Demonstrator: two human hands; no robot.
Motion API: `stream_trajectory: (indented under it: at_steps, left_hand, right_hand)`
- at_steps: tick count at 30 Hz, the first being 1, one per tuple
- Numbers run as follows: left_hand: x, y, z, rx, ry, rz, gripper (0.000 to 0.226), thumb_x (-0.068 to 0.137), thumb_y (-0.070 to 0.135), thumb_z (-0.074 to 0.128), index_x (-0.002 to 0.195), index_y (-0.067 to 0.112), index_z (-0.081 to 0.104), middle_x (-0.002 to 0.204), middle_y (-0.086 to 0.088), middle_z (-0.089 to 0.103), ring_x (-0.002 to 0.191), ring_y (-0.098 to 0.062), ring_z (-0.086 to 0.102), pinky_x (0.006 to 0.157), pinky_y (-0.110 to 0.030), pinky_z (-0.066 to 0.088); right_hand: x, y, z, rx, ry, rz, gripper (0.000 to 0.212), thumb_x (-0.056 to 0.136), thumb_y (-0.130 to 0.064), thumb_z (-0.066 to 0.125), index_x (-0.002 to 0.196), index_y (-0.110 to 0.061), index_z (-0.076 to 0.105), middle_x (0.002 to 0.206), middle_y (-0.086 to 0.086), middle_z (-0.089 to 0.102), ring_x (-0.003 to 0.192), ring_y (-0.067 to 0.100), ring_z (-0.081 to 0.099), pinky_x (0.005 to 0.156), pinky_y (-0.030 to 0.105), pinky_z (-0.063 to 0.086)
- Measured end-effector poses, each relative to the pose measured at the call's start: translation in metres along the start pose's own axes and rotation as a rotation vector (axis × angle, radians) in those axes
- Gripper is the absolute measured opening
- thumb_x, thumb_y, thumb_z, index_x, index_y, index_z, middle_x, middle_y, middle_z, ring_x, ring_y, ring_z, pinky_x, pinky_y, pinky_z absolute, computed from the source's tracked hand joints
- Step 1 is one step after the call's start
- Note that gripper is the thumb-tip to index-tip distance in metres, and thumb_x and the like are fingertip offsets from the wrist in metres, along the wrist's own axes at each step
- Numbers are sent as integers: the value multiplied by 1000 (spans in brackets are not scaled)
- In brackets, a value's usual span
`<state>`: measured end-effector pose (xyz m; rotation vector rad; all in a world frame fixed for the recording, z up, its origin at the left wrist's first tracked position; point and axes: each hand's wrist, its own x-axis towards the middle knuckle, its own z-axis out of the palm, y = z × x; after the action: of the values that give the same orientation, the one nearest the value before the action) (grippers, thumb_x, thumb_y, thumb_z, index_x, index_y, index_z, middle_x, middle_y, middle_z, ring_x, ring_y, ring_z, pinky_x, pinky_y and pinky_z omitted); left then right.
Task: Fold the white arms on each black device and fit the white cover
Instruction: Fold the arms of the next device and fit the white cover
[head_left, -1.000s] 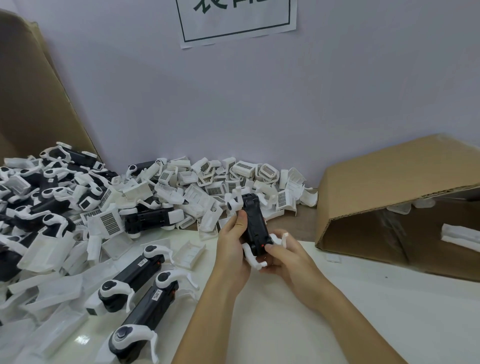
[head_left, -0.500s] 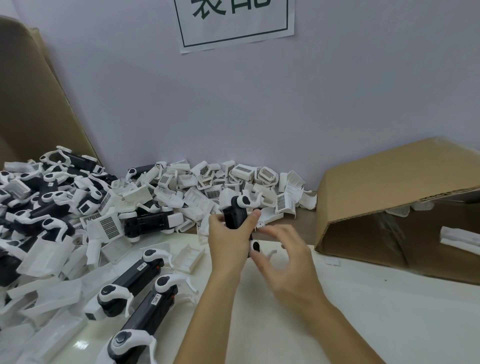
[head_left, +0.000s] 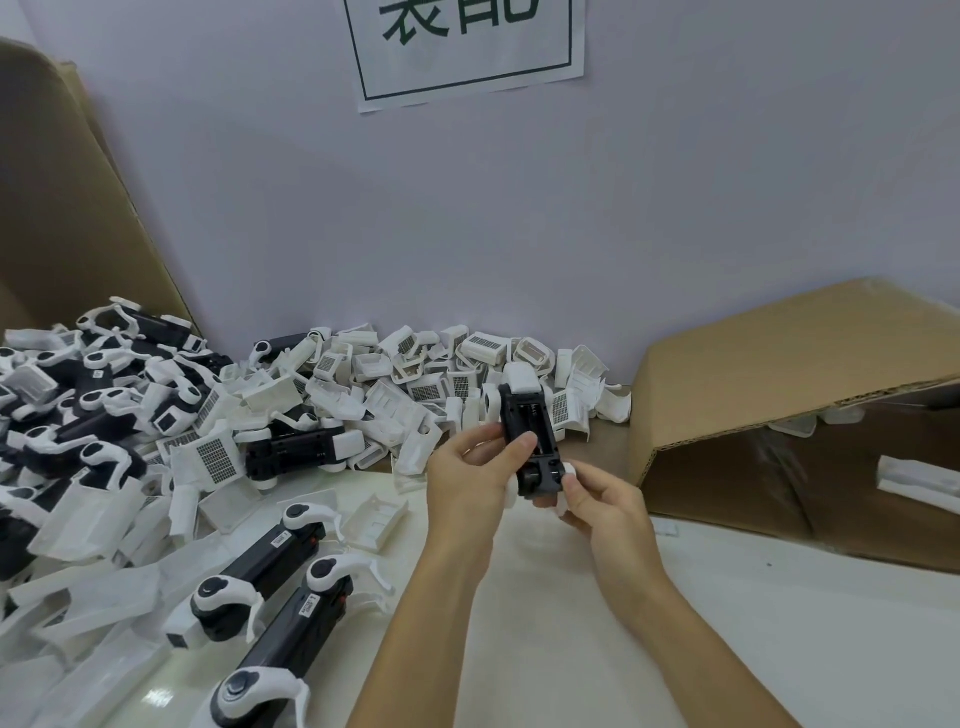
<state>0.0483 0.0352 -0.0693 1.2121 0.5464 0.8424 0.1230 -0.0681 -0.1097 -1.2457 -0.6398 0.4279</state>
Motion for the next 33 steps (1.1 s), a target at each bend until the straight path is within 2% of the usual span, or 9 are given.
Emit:
stream_trajectory:
  at_steps: [2,6,9,14,17,20,25,29,33]
  left_hand:
    - [-1,-1,2,44,31,26,30,76,6,84,103,10,70,92,-4,78,84,-13,75,61,-14,52]
    - [-4,-3,9,129,90,-46,32,74,13,87,99,7,68,90,-7,75,74,-12,72,57,-18,51]
    - [-2,-2,8,103,52,-112,18,82,18,81,86,3,72,81,-10,74,71,-19,71,60,-22,54]
    - [-6,5,8,87,-32,-148,16,91,12,71,79,2,76,82,-15,77,79,-24,76,68,-23,60]
    - [-4,6,10,236,-28,-141,23,92,22,70,77,6,75,73,-5,76,70,-17,74,70,-25,60]
    - [-5,7,12,343,-31,-198,33,92,39,68,73,12,71,54,9,67,51,-4,64,53,-17,49]
    - [-3,11,4,142,61,-232,22,95,24,66,107,6,70,92,-10,76,86,-21,74,69,-31,59]
    - [8,27,-19,78,234,-134,14,96,20,60,100,10,69,92,-8,75,84,-22,71,56,-24,49]
    - [11,50,-35,-61,322,-52,17,96,26,59,90,15,70,90,-6,75,79,-19,69,59,-27,51]
  right_hand:
    - [0,3,3,-4,24,-4,25,101,-12,54,117,-26,66,104,-16,74,96,-4,66,75,13,50]
    - [-3,6,8,-133,-12,-129,39,90,-39,69,126,-26,62,113,-16,71,107,-2,64,84,14,49]
    - [-2,4,6,-206,68,-167,23,89,-30,72,112,-31,69,99,-17,74,95,-3,67,77,12,48]
    - [2,4,0,-84,99,-11,12,93,-26,68,99,-33,74,87,-9,75,81,2,67,80,34,57]
    - [1,4,-1,-98,102,-49,18,91,-24,71,108,-30,72,96,-11,75,92,2,67,82,26,53]
    - [-3,4,6,-201,48,-148,39,85,-16,78,119,-29,65,105,-15,72,103,1,66,80,15,52]
    - [-11,8,15,-402,-67,-242,66,82,-36,71,141,-32,44,129,-23,56,122,-7,50,95,13,41]
    - [-8,14,16,-583,19,-243,31,95,-17,59,118,-37,54,109,-18,58,107,1,55,82,21,44]
    - [-1,17,39,-857,-244,-280,30,94,-14,58,118,-31,62,110,-22,55,111,0,50,97,25,41]
